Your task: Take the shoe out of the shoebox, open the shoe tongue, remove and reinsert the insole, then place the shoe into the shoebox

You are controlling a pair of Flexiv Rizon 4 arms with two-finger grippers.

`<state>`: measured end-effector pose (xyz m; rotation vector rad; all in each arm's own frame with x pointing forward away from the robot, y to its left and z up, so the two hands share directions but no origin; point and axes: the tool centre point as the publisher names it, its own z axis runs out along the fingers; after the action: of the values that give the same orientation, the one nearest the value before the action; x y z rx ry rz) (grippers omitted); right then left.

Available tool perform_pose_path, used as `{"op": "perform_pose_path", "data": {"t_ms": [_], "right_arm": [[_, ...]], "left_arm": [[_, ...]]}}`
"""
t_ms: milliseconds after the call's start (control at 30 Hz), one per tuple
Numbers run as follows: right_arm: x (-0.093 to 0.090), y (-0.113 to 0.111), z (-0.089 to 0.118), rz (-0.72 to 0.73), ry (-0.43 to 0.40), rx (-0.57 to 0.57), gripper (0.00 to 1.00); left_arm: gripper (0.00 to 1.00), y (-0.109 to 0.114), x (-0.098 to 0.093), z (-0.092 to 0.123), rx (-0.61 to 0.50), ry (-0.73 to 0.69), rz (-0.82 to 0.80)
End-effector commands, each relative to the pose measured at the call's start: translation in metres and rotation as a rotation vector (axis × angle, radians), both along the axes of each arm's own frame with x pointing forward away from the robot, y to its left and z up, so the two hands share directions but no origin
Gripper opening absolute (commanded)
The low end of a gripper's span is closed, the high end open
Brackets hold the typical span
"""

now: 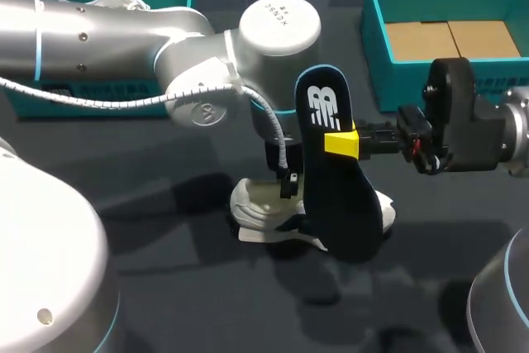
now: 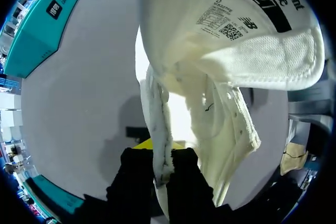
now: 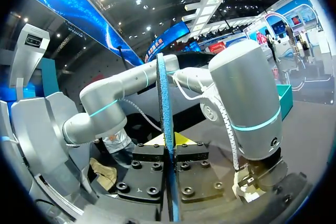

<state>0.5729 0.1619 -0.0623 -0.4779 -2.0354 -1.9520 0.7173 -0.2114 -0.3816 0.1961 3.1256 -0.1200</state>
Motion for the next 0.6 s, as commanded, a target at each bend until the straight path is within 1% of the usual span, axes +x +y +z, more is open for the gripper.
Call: {"op": "perform_pose_path", "data": {"t_ms": [33,200,267,467,533,600], "right_arm": [[-0.001,0.002,-0.001,-0.003,0.001,-0.001,0.00],[-0.001,0.002,-0.001,-0.003,0.001,-0.001,0.00],[-0.001,0.002,-0.001,-0.003,0.001,-0.001,0.00],[-0.001,0.002,-0.001,-0.003,0.001,-0.001,0.00],[-0.001,0.002,-0.001,-0.003,0.001,-0.001,0.00],[-0.001,0.002,-0.001,-0.003,0.001,-0.001,0.00]], "left_arm": [[0.00,0.000,0.001,-0.001,0.002,0.015,-0.011],[0.00,0.004,0.002,0.008,0.005,0.035,-0.049],[0.00,0.005,0.003,0.015,0.001,0.066,-0.075],[0.00,0.013,0.003,0.037,0.000,0.092,-0.181],[0.00,0.018,0.002,0.045,-0.002,0.121,-0.271],[0.00,0.024,-0.002,0.055,-0.011,0.127,-0.456]]}}
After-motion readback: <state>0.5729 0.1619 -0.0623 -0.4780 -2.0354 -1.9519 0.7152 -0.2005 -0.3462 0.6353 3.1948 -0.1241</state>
